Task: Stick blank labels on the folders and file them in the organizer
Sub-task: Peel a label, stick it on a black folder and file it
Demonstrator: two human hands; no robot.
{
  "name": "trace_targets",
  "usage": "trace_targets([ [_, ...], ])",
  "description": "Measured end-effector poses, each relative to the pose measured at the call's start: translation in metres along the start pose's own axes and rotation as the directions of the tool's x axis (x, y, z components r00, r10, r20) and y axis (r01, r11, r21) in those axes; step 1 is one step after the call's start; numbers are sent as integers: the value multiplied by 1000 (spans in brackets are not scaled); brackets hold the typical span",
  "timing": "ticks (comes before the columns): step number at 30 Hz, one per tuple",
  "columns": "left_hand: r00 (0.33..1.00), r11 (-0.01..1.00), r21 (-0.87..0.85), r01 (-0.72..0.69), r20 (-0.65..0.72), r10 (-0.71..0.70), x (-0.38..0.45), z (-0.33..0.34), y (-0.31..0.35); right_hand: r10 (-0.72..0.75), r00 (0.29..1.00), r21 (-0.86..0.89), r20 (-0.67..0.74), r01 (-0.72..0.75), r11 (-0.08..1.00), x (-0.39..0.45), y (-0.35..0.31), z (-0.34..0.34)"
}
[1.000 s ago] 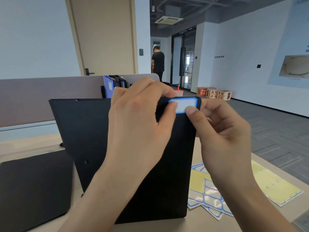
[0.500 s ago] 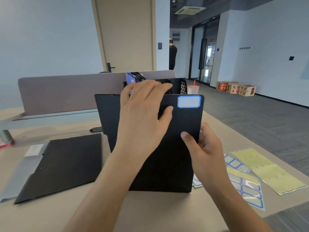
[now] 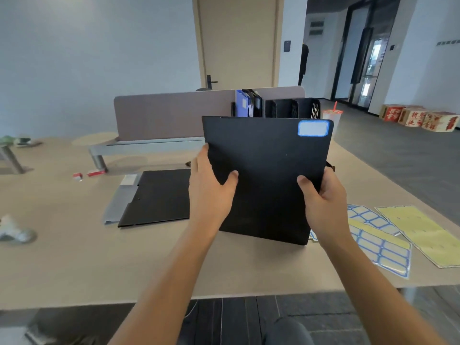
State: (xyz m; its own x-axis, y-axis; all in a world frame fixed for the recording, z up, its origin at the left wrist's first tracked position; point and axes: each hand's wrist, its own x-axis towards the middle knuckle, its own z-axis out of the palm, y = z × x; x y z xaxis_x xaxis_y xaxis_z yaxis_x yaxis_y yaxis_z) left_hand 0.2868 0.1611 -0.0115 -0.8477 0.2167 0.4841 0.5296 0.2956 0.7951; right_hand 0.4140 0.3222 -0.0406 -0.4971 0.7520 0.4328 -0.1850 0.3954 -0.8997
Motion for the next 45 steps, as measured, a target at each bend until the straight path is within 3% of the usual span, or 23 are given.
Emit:
trace_targets([
  [7, 991, 996, -26, 87, 104, -84, -17, 20, -35, 101, 990, -175, 96, -83, 981, -16, 36, -6],
  [20, 993, 998, -25, 65, 101, -62, -4, 56, -24, 37, 966, -282, 255, 38, 959, -11, 45, -42],
  [29, 962, 999, -49, -16, 272, 28, 9, 125, 21, -130, 991, -374, -33, 108, 921, 7, 6, -98],
  [37, 947, 967, 236, -92, 321, 12, 10, 151, 2, -222, 961, -491, -165, 115, 863, 37, 8, -84],
  [41, 936, 898, 415, -143, 352, -14, 19, 147, -20, -280, 944, -506, -174, 158, 848, 60, 13, -54],
  [45, 930, 816, 515, -264, 359, 75, 27, 140, -39, -314, 933, -486, -179, 193, 852, 88, 12, -25],
])
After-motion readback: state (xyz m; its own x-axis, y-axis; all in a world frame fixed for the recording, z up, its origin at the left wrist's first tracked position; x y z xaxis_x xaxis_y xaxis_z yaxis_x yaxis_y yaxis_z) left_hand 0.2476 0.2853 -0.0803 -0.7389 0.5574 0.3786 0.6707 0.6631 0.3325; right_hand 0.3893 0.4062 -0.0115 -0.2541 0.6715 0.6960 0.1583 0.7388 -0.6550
